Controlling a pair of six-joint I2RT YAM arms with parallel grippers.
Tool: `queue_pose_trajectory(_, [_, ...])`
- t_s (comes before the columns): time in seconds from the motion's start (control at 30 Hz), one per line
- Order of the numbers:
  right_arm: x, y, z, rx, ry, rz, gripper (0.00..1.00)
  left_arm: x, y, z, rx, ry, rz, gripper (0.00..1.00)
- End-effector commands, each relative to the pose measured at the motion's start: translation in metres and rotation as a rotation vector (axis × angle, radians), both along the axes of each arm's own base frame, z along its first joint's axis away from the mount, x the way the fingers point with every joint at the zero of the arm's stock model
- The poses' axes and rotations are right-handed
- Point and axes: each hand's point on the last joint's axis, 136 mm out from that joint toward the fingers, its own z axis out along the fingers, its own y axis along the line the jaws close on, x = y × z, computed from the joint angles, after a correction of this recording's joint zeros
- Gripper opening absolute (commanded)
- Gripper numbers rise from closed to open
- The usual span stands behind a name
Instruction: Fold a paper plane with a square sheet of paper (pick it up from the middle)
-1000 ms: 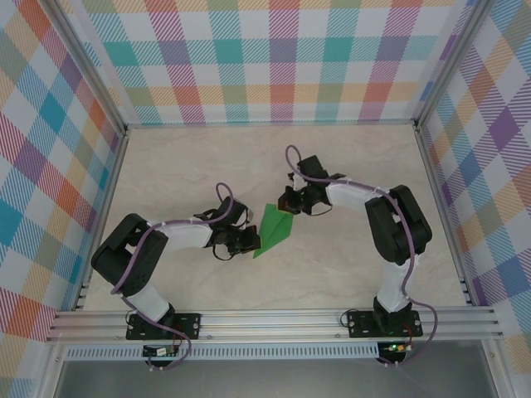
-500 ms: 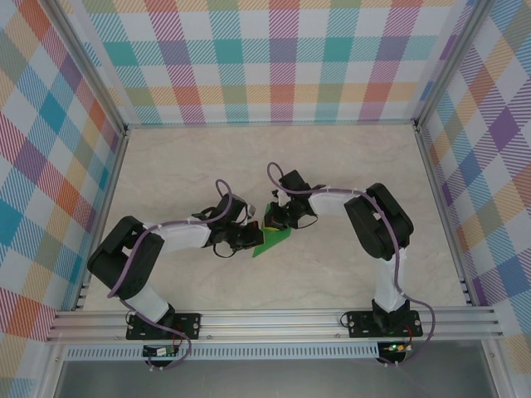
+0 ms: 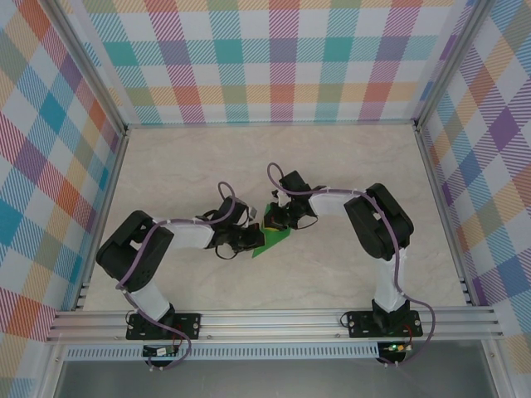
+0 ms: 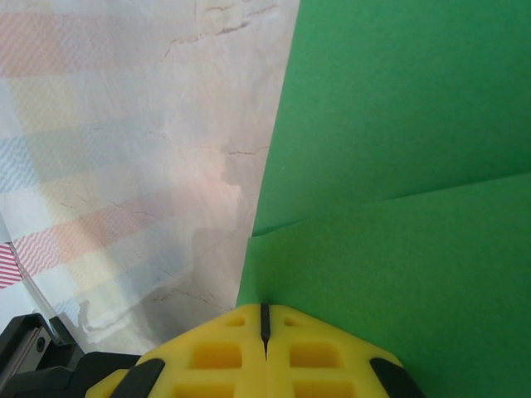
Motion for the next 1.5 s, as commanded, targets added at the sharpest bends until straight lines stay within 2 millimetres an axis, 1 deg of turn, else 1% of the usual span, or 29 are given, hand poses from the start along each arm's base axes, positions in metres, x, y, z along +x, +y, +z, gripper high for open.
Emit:
queue_pose_trajectory(0.0, [-0.011, -0.021, -0.030, -0.124, 0.062, -0.025, 0.00, -0.038, 0.021, -0.020, 0.047, 0.103, -0.023, 0.00])
queue_pose_trajectory(0.17, [-0.011, -0.022, -0.031, -0.134, 0.064, -0.027, 0.00, -0.069, 0.042, -0.035, 0.079, 0.154, -0.027, 0.00])
queue_pose_trajectory(0.27, [-0.011, -0.022, -0.031, -0.135, 0.064, -0.026, 0.00, -0.081, 0.046, -0.037, 0.064, 0.173, -0.038, 0.00])
queue_pose_trajectory(0.37, [-0.011, -0.023, -0.031, -0.137, 0.063, -0.023, 0.00, -0.088, 0.050, -0.034, 0.068, 0.169, -0.054, 0.00])
queue_pose_trajectory(0.47, [-0.009, -0.021, -0.027, -0.130, 0.055, -0.019, 0.00, -0.081, 0.045, -0.017, 0.035, 0.122, -0.065, 0.00])
queue_pose_trajectory(0.57, [-0.006, -0.017, -0.018, -0.112, 0.043, -0.010, 0.00, -0.068, 0.037, 0.007, -0.012, 0.057, -0.068, 0.00])
queue_pose_trajectory(0.63, [-0.003, -0.011, -0.007, -0.079, 0.026, -0.002, 0.00, -0.054, 0.031, 0.026, -0.038, 0.001, -0.060, 0.00])
queue_pose_trajectory(0.7, [0.002, -0.005, 0.007, -0.048, 0.003, 0.000, 0.02, -0.039, 0.025, 0.043, -0.052, -0.055, -0.045, 0.03])
queue_pose_trajectory(0.73, [0.004, -0.003, 0.015, -0.035, -0.009, -0.004, 0.04, -0.030, 0.023, 0.050, -0.051, -0.079, -0.031, 0.04])
queue_pose_trajectory(0.8, [0.007, -0.004, 0.028, -0.026, -0.028, -0.024, 0.10, -0.015, 0.019, 0.056, -0.047, -0.107, 0.000, 0.04])
queue_pose_trajectory(0.87, [0.009, -0.009, 0.038, -0.035, -0.044, -0.066, 0.20, -0.004, 0.014, 0.056, -0.050, -0.111, 0.028, 0.09])
queue_pose_trajectory(0.93, [0.009, -0.019, 0.041, -0.050, -0.043, -0.124, 0.28, 0.005, 0.012, 0.052, -0.043, -0.116, 0.046, 0.10])
queue_pose_trajectory(0.97, [0.009, -0.025, 0.041, -0.054, -0.037, -0.163, 0.33, 0.009, 0.010, 0.050, -0.037, -0.116, 0.053, 0.12])
queue_pose_trajectory(1.07, [0.007, -0.045, 0.042, -0.062, -0.021, -0.277, 0.45, 0.016, 0.007, 0.043, -0.025, -0.104, 0.060, 0.16])
queue_pose_trajectory(1.17, [0.005, -0.061, 0.041, -0.070, -0.007, -0.371, 0.51, 0.020, 0.007, 0.034, -0.014, -0.087, 0.080, 0.20])
queue_pose_trajectory(1.23, [0.004, -0.064, 0.039, -0.067, -0.003, -0.403, 0.52, 0.022, 0.009, 0.031, -0.001, -0.084, 0.097, 0.21])
queue_pose_trajectory(1.33, [0.006, -0.059, 0.036, -0.048, 0.017, -0.405, 0.52, 0.023, 0.012, 0.029, 0.014, -0.091, 0.113, 0.22])
queue_pose_trajectory(1.47, [0.009, -0.042, 0.035, 0.005, 0.027, -0.356, 0.49, 0.024, 0.017, 0.031, 0.026, -0.100, 0.129, 0.25])
